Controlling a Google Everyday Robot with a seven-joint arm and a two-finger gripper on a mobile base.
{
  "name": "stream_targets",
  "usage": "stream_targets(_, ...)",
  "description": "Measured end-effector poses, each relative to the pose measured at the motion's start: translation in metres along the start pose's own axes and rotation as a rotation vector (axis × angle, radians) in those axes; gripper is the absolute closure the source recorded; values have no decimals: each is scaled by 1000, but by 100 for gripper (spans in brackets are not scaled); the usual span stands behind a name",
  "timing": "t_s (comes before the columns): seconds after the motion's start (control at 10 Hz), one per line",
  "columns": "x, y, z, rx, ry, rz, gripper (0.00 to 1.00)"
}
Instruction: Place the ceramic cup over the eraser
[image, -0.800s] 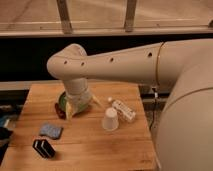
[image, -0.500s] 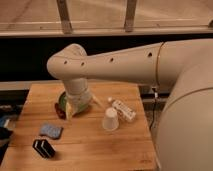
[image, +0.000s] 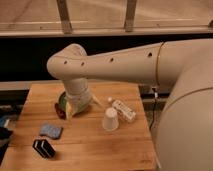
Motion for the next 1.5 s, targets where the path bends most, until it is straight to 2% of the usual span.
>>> stream_targets(1.2,0,0,-1,7,-4,0,20)
stream_targets(1.3,-2,-1,-3,19,-15,-2,20)
stream_targets(1.4,-10,1,-12,27,-48,-7,20)
stream_targets(1.5,-17,-10,-20,24,-82,5,20)
